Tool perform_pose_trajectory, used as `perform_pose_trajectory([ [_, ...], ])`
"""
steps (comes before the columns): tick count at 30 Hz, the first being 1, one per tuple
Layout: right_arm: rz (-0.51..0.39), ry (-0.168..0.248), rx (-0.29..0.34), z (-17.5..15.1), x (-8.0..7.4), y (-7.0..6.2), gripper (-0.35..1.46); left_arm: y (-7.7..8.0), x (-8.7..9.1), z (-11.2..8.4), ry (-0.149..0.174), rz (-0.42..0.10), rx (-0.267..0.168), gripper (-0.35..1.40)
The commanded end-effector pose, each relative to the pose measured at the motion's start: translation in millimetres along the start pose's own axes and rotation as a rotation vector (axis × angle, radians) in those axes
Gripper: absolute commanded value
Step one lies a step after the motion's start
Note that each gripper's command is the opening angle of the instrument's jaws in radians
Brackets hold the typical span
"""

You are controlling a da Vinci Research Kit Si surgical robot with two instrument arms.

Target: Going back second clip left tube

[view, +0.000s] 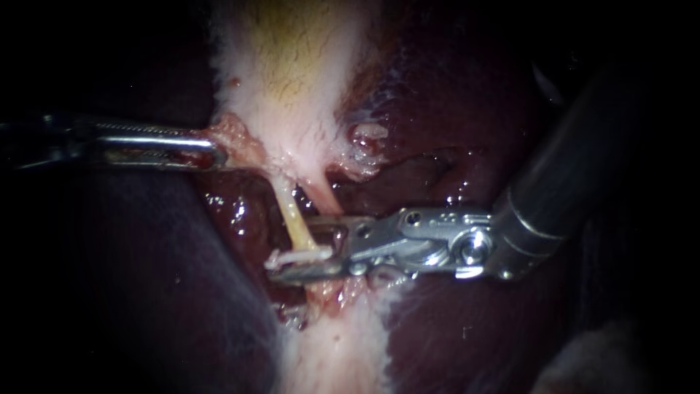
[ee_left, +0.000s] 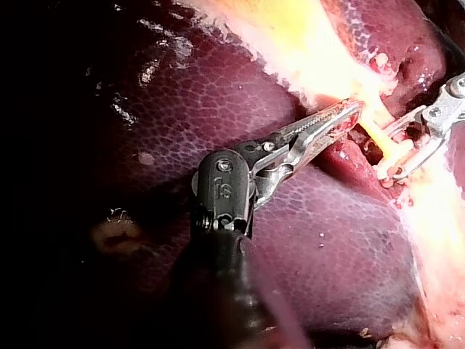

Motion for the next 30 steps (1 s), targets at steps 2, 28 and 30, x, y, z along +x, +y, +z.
perform_pose_trajectory([
  [2, -0.058, -0.001, 0.007, -1.1, -0.1, -0.1, 0.50, 0.0, 0.0, -0.1, 0.000, 0.000, 0.000, -0.35],
  [28, -0.269, 0.003, 0.057, -17.5, 2.2, 1.0, 0.50, 0.0, 0.0, -0.5, -0.001, 0.000, -0.002, -0.35],
  [30, -0.273, 0.004, 0.054, -17.9, 2.4, 1.1, 0.50, 0.0, 0.0, -0.5, -0.001, 0.000, -0.002, -0.35],
])
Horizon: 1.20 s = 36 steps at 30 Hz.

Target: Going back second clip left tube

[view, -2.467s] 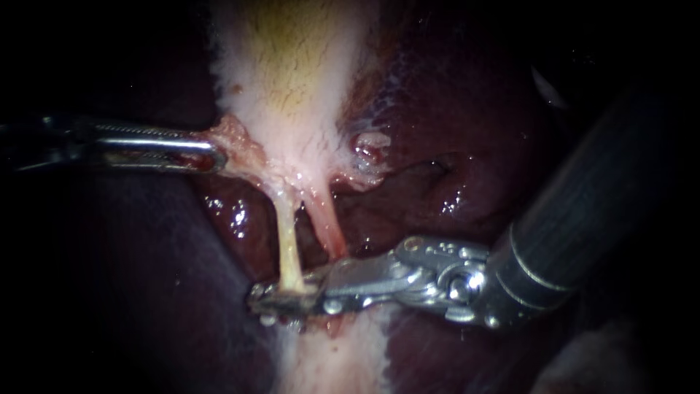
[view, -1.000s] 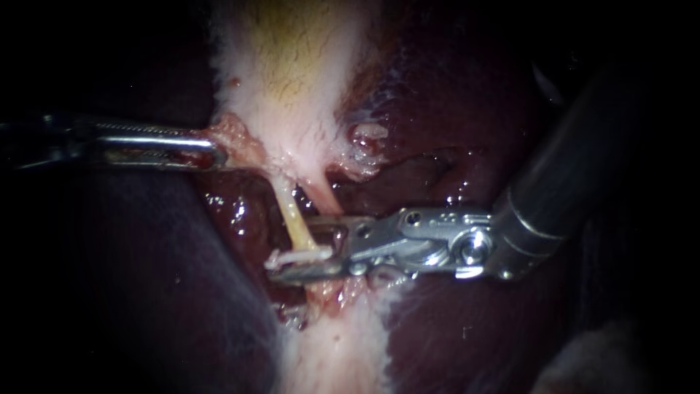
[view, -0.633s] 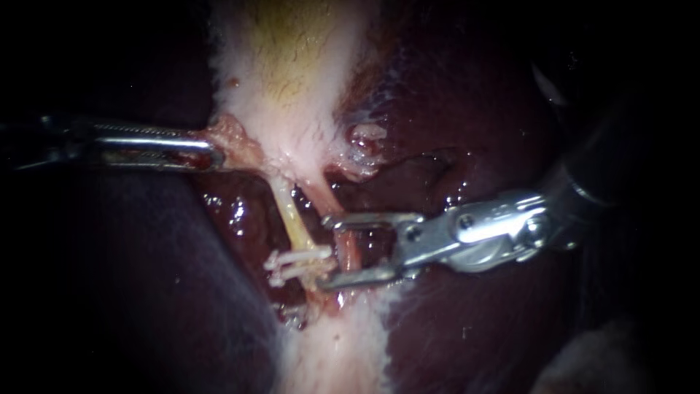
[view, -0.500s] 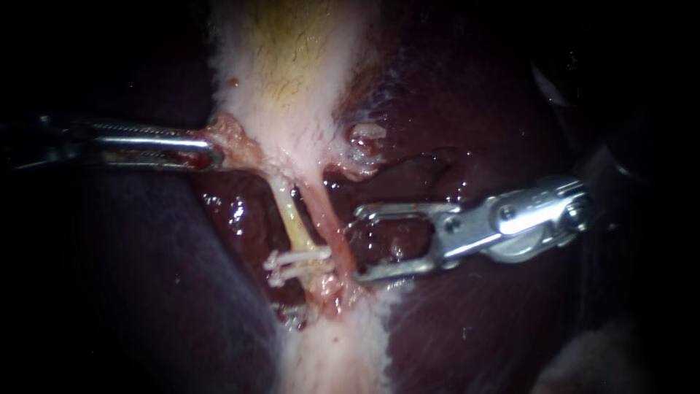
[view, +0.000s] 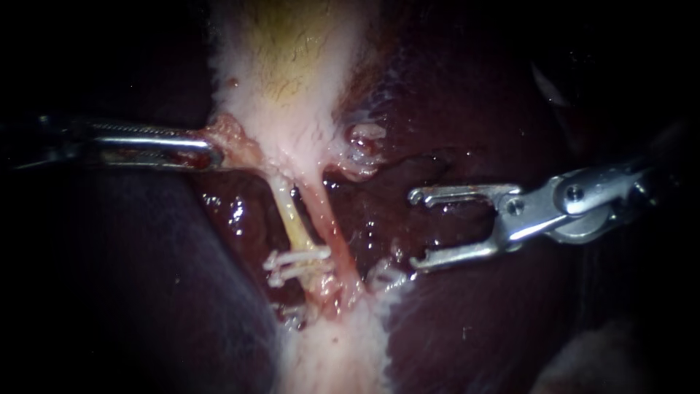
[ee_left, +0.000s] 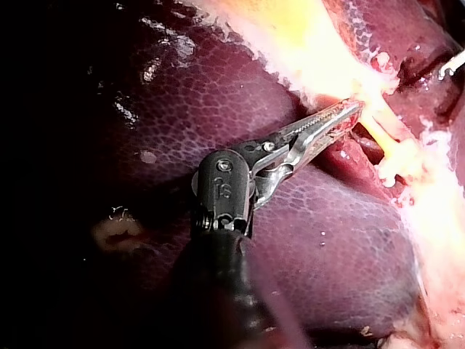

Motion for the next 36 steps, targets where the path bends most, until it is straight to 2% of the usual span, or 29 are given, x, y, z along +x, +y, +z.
perform_pose_trajectory([
  [1, 0.001, 0.000, -0.001, -0.2, 0.1, 0.1, 0.50, 0.0, 0.0, 0.0, 0.000, 0.000, 0.000, -0.35],
  [9, -0.004, 0.000, 0.000, -0.3, 0.4, 0.1, 0.50, -0.1, -0.3, 0.4, 0.001, 0.001, 0.003, -0.35],
  [16, -0.004, 0.000, 0.000, -0.3, 0.4, 0.1, 0.50, -1.4, -0.6, 1.6, 0.002, 0.003, 0.006, -0.35],
  [22, -0.005, 0.000, 0.001, -0.6, 0.3, 0.0, 0.50, -2.8, -1.2, 3.5, 0.005, 0.007, 0.014, -0.35],
  [30, -0.004, 0.000, 0.001, -0.6, 0.2, 0.0, 0.50, -4.4, -2.6, 6.4, -0.008, 0.016, 0.023, -0.35],
  [36, -0.005, 0.000, 0.002, -0.7, 0.2, 0.0, 0.50, -4.5, -2.6, 6.4, -0.008, 0.016, 0.023, -0.35],
])
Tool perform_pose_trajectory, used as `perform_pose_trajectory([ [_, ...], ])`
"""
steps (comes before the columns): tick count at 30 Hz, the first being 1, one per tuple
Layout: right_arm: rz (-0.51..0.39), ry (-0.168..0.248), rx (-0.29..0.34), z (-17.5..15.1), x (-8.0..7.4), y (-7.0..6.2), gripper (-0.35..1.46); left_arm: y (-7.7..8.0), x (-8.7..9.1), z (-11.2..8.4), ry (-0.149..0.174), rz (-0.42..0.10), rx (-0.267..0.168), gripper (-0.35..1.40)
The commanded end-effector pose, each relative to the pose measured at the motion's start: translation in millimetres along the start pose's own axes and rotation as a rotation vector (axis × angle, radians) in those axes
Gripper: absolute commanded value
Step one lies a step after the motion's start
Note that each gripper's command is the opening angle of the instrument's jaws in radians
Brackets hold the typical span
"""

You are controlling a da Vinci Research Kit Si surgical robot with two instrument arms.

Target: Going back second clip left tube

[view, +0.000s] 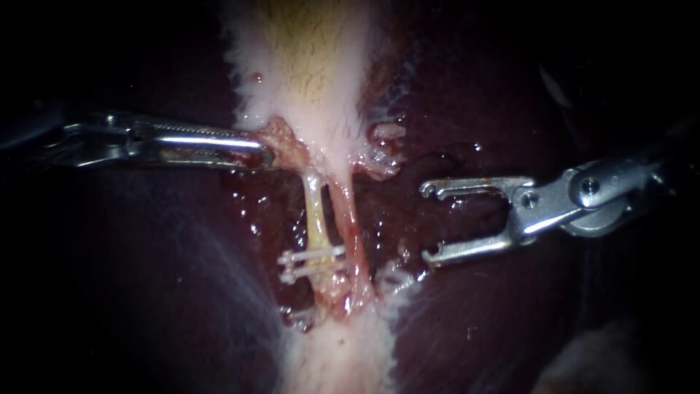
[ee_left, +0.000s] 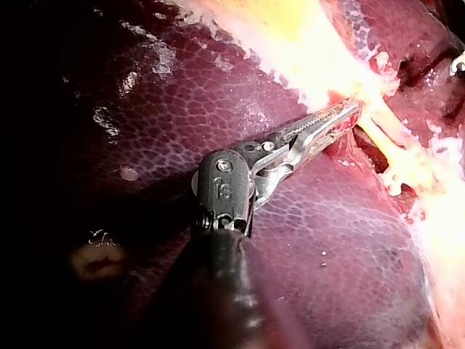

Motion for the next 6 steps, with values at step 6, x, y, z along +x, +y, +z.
perform_pose_trajectory([
  [6, 0.000, 0.000, 0.001, 0.0, 0.0, 0.0, 0.50, 0.0, 0.0, -0.1, 0.000, 0.000, 0.000, -0.35],
])
